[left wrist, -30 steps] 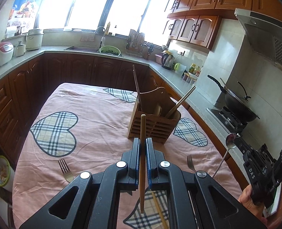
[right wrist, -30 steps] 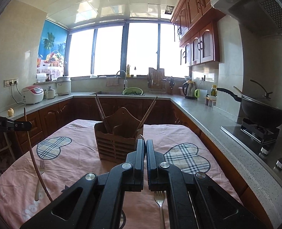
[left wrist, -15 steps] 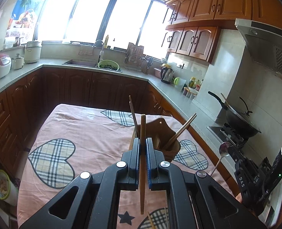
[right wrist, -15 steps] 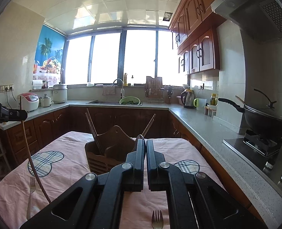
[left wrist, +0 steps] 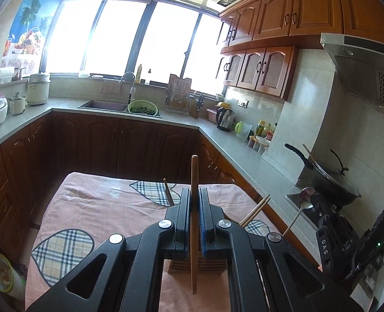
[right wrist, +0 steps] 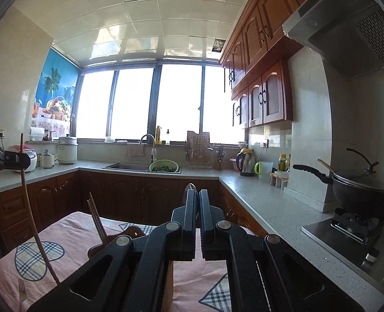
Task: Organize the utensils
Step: 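Lower the held chopstick into the wooden holder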
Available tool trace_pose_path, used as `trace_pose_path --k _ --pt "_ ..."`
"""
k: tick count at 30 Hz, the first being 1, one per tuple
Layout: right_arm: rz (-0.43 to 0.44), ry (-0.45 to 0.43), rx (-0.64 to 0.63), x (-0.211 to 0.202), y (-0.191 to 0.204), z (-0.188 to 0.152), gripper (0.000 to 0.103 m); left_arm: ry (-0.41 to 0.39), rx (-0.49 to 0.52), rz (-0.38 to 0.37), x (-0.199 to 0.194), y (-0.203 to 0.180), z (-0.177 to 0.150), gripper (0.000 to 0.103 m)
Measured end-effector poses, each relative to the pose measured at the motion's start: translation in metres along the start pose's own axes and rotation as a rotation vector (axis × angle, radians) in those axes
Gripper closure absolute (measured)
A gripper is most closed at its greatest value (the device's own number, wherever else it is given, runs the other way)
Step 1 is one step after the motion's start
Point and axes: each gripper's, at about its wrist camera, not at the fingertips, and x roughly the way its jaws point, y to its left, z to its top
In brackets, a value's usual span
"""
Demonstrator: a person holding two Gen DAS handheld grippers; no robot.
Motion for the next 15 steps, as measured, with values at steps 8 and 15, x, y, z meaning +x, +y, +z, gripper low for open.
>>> trace_pose_path --k 8,15 --pt "-0.060 -0.072 -0.087 0.032 0.012 0.004 0.101 -0.027 0.009 -0.013 0.050 -0.003 0.018 0.099" --pt "-0.068 -0.102 -0.194 0.055 0.037 -0.011 0.101 -0.048 0.006 0.001 0.097 0.002 0.024 0.099"
